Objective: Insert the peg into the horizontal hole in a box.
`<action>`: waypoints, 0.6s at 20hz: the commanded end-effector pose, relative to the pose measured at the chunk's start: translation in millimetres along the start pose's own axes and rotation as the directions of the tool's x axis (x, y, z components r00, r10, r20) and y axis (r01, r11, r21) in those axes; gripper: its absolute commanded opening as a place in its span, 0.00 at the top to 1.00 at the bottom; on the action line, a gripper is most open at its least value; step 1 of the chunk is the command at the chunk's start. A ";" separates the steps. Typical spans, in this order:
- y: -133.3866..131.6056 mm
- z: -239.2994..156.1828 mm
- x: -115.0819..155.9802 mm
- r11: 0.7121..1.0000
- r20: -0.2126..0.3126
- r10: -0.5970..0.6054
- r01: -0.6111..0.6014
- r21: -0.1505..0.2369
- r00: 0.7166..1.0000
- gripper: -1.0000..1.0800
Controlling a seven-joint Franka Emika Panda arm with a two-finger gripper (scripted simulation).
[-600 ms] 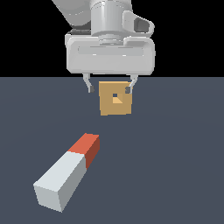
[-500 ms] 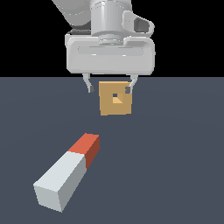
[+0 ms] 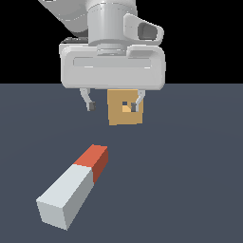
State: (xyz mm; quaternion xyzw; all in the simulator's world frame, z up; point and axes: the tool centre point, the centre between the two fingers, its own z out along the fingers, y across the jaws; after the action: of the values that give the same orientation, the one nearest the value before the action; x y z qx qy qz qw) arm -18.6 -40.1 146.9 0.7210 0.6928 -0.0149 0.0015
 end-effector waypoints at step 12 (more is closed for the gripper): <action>-54.0 64.8 -94.8 0.983 -0.020 0.185 -0.185 -0.012 0.983 0.04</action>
State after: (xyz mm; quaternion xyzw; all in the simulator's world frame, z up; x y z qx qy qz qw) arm -71.8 -126.6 90.9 0.7773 0.6292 -0.0049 0.0010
